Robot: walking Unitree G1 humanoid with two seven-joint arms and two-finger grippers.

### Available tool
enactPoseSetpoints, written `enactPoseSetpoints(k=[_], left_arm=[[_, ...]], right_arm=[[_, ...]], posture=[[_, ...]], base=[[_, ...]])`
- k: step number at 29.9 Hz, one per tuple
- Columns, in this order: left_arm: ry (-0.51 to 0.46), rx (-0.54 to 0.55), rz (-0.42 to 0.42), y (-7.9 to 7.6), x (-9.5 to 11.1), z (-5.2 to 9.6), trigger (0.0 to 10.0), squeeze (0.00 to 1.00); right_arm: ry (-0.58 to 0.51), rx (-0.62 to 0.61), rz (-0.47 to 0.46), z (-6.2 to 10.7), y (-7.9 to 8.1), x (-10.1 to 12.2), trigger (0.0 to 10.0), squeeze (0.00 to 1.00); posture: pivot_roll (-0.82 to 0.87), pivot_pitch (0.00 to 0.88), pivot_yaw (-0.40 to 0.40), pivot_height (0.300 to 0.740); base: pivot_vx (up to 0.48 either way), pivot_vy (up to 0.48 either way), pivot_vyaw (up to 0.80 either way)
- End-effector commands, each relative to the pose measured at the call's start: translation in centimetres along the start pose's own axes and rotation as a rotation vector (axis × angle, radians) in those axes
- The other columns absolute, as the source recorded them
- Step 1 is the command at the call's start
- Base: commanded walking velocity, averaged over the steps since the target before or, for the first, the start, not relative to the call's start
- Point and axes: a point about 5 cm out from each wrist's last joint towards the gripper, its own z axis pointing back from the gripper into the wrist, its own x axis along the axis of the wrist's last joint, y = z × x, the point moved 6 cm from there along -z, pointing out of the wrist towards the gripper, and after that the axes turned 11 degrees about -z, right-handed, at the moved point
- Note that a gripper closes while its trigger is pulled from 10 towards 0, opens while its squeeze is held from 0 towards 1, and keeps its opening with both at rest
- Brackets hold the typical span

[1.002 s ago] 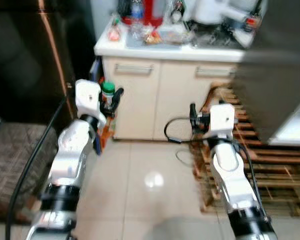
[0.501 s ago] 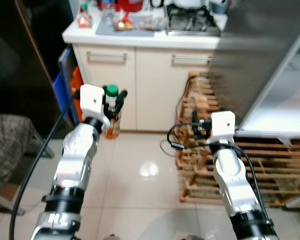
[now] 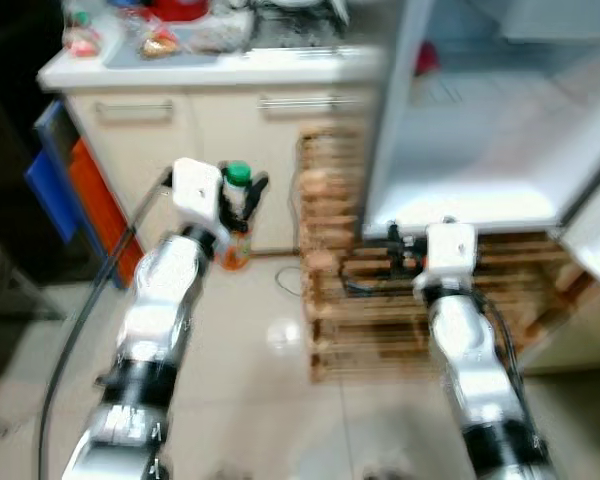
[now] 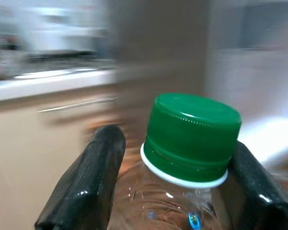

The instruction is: Restocking fridge

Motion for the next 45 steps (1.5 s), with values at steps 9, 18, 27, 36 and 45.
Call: enactPoseSetpoints(k=[9, 18, 27, 36, 45], left_arm=[[0.019, 0.030, 0.004, 1.2, -0.3, -0.3, 10.0, 0.00], [0.023, 0.055, -0.024, 1.4, -0.5, -0.5, 10.0, 0.00], [0.011, 0.061, -0.030, 1.9, -0.2, -0.7, 10.0, 0.00], [-0.013, 0.070, -0.027, 2.0, 0.3, -0.8, 10.0, 0.00], [-0.063, 0.030, 0.012, 1.1, 1.3, -0.9, 10.0, 0.00]], right_arm=[[0.003, 0.013, -0.016, 0.1, 0.3, -0.4, 10.0, 0.00], [-0.007, 0.012, 0.001, 0.5, -0.1, -0.6, 10.0, 0.00], [0.004, 0.019, 0.004, 0.8, 0.0, -1.1, 10.0, 0.00], [0.002, 0.021, 0.018, 0.9, -0.3, -1.0, 10.0, 0.00], [0.010, 0.010, 0.031, 1.2, -0.7, -1.2, 10.0, 0.00]], posture=[[-0.06, 0.000, 0.039, 0.740], [-0.07, 0.000, 0.043, 0.740], [-0.08, 0.000, 0.052, 0.740], [-0.09, 0.000, 0.043, 0.740], [-0.09, 0.000, 0.045, 0.740]], base=[[0.000, 0.000, -0.77], [0.267, 0.000, -0.66], [0.480, 0.000, 0.00], [0.480, 0.000, 0.00], [0.101, 0.000, -0.08]])
